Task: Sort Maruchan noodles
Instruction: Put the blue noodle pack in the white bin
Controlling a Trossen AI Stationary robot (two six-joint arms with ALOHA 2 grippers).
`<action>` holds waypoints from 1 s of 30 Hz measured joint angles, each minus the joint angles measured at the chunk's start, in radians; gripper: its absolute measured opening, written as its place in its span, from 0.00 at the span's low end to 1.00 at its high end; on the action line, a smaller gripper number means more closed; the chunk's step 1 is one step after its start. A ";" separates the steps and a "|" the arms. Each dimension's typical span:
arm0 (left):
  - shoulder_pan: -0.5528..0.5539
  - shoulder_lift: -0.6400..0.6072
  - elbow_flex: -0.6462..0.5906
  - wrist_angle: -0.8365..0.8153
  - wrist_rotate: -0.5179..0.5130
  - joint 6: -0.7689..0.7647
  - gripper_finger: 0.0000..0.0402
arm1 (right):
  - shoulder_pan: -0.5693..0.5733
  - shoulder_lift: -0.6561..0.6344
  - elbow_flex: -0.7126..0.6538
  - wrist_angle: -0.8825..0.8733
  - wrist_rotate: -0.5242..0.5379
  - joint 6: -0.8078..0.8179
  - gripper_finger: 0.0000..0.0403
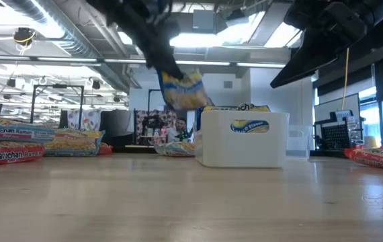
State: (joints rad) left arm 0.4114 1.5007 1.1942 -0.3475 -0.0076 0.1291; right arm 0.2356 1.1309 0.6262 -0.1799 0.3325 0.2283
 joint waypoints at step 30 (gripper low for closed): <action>-0.895 0.169 0.001 0.061 -0.344 -0.303 0.00 | 0.270 0.235 0.022 0.412 -0.134 0.233 0.75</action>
State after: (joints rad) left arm -0.4837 1.6696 1.1950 -0.2868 -0.3517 -0.1741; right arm 0.5055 1.3654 0.6479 0.2319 0.1984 0.4614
